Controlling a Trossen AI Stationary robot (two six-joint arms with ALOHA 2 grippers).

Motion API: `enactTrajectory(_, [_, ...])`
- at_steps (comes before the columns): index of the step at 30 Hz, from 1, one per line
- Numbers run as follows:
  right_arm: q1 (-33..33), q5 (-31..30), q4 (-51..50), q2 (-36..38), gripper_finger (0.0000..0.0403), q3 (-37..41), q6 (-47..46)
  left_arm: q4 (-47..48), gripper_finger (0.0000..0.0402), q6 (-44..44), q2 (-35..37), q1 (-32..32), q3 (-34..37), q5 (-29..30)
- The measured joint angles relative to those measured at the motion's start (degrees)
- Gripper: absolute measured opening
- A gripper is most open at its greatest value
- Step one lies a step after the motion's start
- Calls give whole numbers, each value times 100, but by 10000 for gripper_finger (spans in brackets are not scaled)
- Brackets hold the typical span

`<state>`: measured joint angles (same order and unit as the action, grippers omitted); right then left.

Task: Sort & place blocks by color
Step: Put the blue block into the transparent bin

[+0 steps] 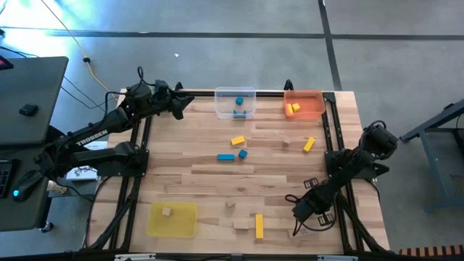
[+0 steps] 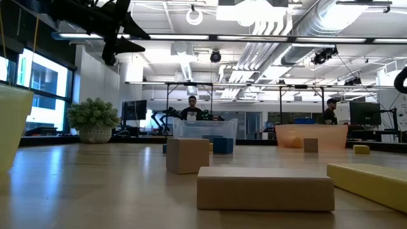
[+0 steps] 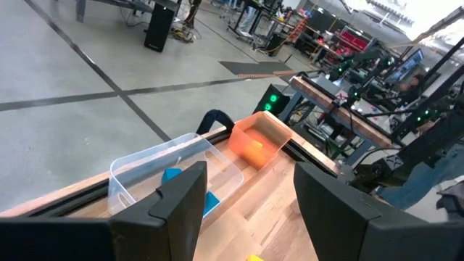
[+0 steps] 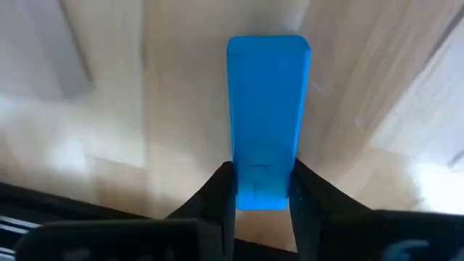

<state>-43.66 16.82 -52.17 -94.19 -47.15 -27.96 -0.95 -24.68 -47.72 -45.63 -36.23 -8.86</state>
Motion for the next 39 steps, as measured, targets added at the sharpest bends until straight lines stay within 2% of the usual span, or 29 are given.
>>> enactTrajectory(3, [154,14,114,0,69,-91,-291,2,197,-431,0,0,0,0])
enactTrajectory(10, [761,-474,-171,0,69,-517,-1281,2,197,-1079,0,0,0,-44])
enactTrajectory(19, [1790,-1883,-385,0,69,-1757,-1705,0,197,-1324,0,2,0,-696])
enactTrajectory(24, [2357,-2679,-408,0,69,-2248,-1706,-20,197,-1017,-2,2,0,-997])
enactTrajectory(31, [3039,-3406,-410,2,69,-2782,-1278,-7,194,-919,-53,2,-88,-1237])
enactTrajectory(39, [3790,-3948,-410,4,69,-3295,-207,71,160,-915,-793,2,-795,-1330])
